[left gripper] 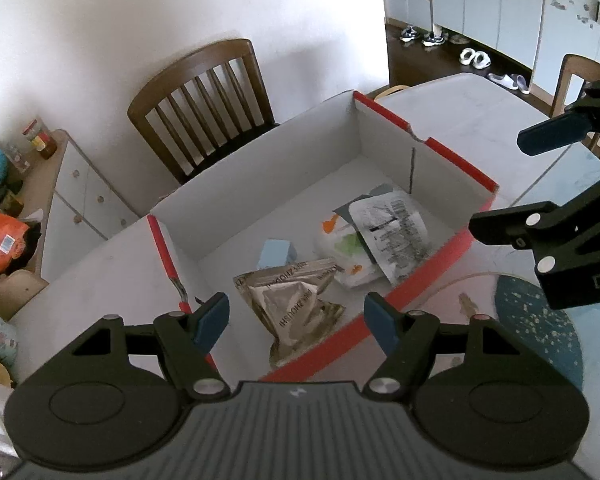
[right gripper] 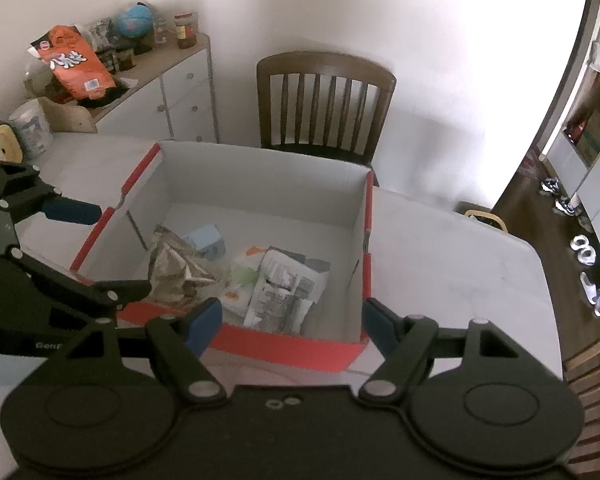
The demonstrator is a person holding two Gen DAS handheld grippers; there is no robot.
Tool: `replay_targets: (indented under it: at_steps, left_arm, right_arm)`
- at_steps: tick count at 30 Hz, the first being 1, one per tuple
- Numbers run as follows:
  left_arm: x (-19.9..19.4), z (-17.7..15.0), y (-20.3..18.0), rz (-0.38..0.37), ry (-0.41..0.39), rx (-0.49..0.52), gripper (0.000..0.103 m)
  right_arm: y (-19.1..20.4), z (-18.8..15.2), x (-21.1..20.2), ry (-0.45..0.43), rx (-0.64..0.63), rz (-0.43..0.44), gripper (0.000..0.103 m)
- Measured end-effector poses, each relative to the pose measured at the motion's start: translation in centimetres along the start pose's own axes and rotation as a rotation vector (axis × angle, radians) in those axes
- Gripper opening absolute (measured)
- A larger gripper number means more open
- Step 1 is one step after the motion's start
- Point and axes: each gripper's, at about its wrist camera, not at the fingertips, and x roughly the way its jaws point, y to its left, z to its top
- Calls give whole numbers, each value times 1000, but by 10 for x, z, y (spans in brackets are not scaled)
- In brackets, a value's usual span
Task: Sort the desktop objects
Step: 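Move both tools back from the box over the remaining items on the table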
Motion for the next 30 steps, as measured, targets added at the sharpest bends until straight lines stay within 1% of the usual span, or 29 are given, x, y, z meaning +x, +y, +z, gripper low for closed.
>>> replay_targets:
  at_steps: [18,30]
  left_arm:
    - [-48,-25,-24,38,-39,-19,74]
    - [-67,-51,-40,39,-65,-45,74]
  right_arm:
    - [6,-34,-46,-28,-22,22,77]
    - [18,-73,-64,-21,-50,69,77]
